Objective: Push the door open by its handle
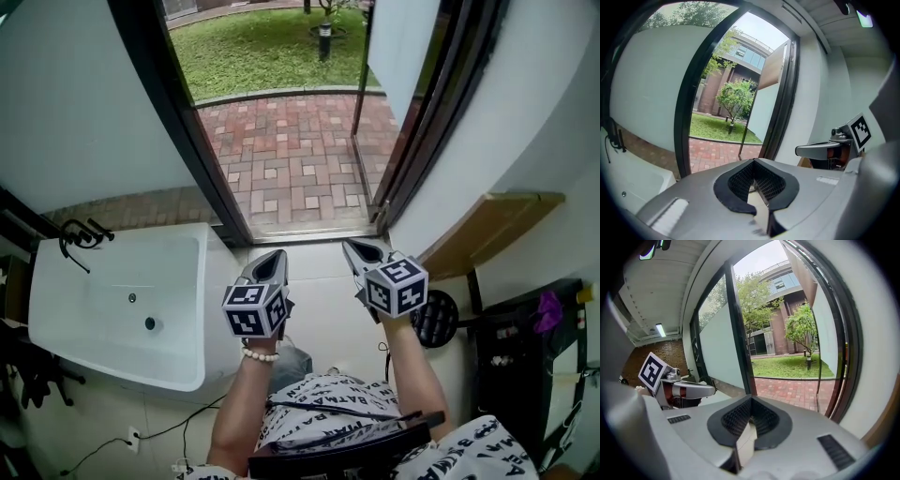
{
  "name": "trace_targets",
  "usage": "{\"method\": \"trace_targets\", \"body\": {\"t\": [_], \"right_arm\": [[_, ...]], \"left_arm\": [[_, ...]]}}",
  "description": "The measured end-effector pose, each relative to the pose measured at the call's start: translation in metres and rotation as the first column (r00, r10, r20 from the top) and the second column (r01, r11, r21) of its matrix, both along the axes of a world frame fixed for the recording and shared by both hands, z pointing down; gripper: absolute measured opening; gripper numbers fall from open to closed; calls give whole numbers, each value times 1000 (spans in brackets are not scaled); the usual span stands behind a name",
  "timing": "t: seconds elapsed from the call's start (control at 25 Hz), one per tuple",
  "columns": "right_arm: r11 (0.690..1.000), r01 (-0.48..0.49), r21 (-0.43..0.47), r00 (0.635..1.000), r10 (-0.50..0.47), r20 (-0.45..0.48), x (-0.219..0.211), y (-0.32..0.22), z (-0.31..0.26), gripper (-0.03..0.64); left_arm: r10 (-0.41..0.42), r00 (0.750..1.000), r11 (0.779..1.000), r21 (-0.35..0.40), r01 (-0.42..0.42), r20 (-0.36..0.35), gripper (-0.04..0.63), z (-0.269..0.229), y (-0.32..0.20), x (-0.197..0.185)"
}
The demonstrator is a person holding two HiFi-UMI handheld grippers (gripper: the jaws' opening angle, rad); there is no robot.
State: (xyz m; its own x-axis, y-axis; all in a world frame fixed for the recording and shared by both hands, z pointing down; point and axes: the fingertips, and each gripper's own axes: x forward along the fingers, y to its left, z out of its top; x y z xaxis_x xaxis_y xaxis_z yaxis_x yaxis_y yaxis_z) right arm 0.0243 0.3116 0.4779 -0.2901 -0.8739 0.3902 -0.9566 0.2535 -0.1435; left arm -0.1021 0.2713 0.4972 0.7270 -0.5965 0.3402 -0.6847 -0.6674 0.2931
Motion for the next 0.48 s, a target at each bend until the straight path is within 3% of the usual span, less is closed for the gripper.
{"method": "trace_targets", "body": {"t": [0.48], "right_arm": [[1000,-6,19,1000,6,-10,0,16,-11,4]], "left_arm": [[-8,1000,1000,13,8,-13,-9,-13,19,-2]]}}
